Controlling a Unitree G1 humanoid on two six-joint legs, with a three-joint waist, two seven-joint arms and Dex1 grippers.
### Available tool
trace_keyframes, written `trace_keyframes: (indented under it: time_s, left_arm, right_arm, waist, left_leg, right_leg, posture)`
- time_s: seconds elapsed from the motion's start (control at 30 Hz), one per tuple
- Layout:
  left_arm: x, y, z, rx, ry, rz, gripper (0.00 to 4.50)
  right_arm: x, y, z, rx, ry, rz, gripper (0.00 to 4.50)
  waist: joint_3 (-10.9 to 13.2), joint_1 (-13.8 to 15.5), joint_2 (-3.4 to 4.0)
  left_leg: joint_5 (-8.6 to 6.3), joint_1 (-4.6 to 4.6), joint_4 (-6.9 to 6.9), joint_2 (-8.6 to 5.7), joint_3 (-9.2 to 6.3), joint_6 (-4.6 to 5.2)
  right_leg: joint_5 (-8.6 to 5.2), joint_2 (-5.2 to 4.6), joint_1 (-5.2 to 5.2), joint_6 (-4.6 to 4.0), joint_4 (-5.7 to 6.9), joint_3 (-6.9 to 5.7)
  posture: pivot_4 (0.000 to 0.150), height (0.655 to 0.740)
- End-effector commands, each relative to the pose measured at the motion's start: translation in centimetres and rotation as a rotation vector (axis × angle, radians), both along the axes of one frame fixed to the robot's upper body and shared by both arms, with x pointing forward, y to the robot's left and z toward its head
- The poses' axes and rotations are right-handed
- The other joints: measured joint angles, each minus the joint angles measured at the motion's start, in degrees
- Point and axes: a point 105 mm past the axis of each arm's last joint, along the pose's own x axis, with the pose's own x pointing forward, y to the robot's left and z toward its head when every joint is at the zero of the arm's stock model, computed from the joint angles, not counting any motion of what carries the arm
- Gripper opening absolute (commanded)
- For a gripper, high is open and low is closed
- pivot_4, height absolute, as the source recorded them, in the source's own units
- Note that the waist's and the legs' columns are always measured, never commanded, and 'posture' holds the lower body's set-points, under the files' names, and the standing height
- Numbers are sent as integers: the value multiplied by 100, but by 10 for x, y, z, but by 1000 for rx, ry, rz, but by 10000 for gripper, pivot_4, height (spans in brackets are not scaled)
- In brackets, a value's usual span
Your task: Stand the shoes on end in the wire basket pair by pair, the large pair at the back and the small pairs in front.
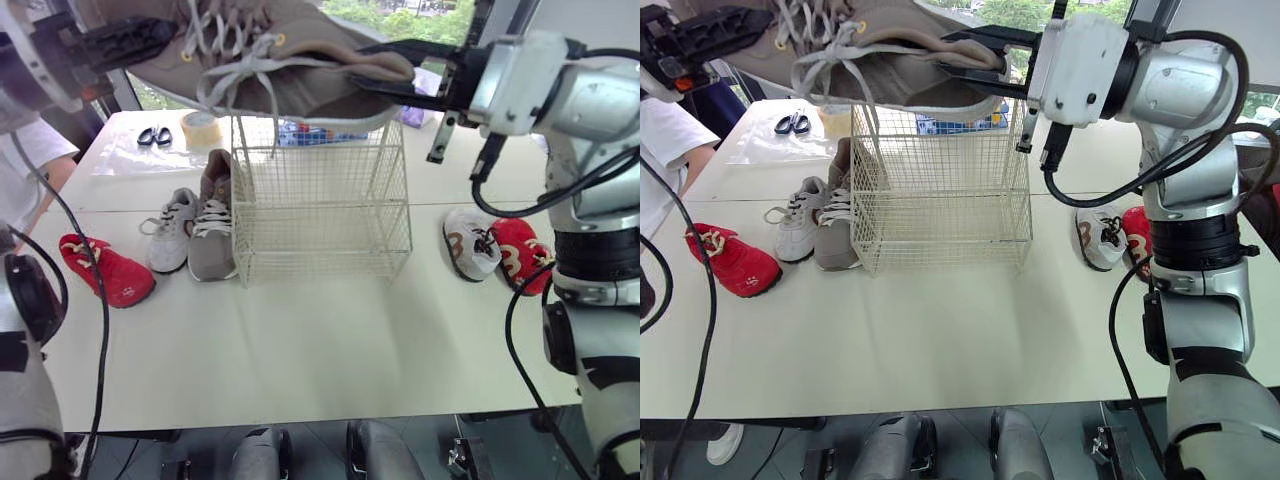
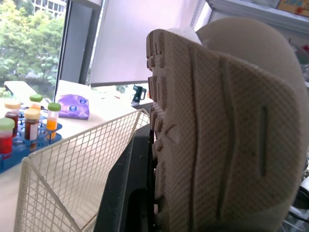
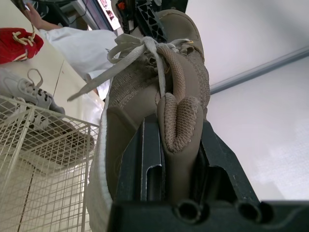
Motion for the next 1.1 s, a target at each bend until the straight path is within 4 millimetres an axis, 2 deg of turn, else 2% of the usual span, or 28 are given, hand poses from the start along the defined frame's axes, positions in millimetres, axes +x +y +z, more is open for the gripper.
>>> trace_keyframes:
  time_s: [0.03, 0.17, 0.23, 0.33, 0.4, 0.43, 0.53, 0.6, 0.7, 0.87, 0.97, 1.1]
  left_arm:
    - [-13, 1, 19, -69, -95, -10, 6324]
    - [-15, 15, 25, -241, -136, 61, 6324]
    - [-16, 17, 25, -299, -175, 116, 6324]
    - [-27, 9, 28, -423, -243, 138, 6324]
    - [-34, 5, 29, -541, -256, 129, 6324]
    - [-35, 2, 28, -593, -255, 126, 6324]
    - [-35, -15, 15, -710, -211, 98, 6324]
    - [-32, -25, 5, -783, -160, 63, 6324]
    - [-27, -31, -3, -834, -104, 35, 6324]
    - [-19, -40, -16, -853, -21, -1, 6324]
    - [-23, -53, -25, -793, 4, -54, 6324]
    - [-19, -58, -34, -775, 35, -40, 6324]
  right_arm:
    - [-6, -7, 19, 145, 14, 10, 15523]
    - [5, -30, 34, 385, 157, -39, 36468]
    - [14, -50, 42, 570, 257, -49, 44595]
    - [34, -91, 42, 953, 479, -30, 44595]
    - [41, -96, 27, 1107, 680, 67, 44595]
    - [40, -89, 19, 1147, 786, 141, 44595]
    - [31, -48, 1, 1166, 1030, 371, 44595]
    - [24, -18, -6, 1121, 1100, 443, 44595]
    - [19, 2, -5, 1106, 1131, 490, 44595]
    - [15, 23, 3, 1065, 1116, 547, 44595]
    - [17, 29, 3, 1051, 1106, 552, 44595]
    - [15, 30, 10, 1039, 1073, 580, 44595]
  waist:
    - [0, 0, 0]
    - [0, 4, -1]
    - [0, 8, -2]
    - [-2, 39, -4]
    - [-3, 48, -6]
    - [-3, 41, -6]
    - [-6, -4, 0]
    - [-3, -24, 6]
    - [-3, -11, 6]
    - [-4, 20, 5]
    - [-5, 22, 3]
    - [-5, 18, 2]
  left_leg:
    - [0, 1, 0, 0, -1, 0]
    - [5, 4, 7, 3, -7, -7]
    - [6, 3, 9, 3, -12, -8]
    - [6, 6, 10, 0, -16, -9]
    - [7, 5, 13, -1, -23, -10]
    - [7, 6, 13, -1, -25, -10]
    - [7, 13, 9, -2, -24, -10]
    - [9, 22, 0, -1, -17, -15]
    - [15, 19, -2, 2, -21, -24]
    - [12, 18, 4, -1, -24, -17]
    - [12, 19, 5, -2, -25, -18]
    - [13, 15, 7, -3, -28, -17]
  right_leg:
    - [0, 0, 0, 0, 15, 0]
    - [-3, -4, -4, 4, 37, 4]
    - [-2, -6, -3, 3, 40, 4]
    - [-1, -13, 4, 2, 41, 4]
    - [-1, -18, 11, 1, 40, 3]
    - [0, -20, 14, 1, 40, 4]
    - [1, -30, 16, 1, 42, 6]
    - [2, -30, 10, 1, 44, 9]
    - [2, -8, 0, 1, 46, 7]
    - [2, -4, 8, 0, 41, 6]
    - [2, -4, 15, 0, 40, 5]
    - [3, -4, 16, 0, 41, 4]
  posture:
    - [1500, 7400]
    - [1500, 7400]
    - [1500, 7400]
    - [1500, 7400]
    - [1500, 7400]
    - [1500, 7400]
    - [1500, 7400]
    - [1500, 7400]
    - [1500, 7400]
    - [1500, 7400]
    - [1500, 7400]
    - [1500, 7400]
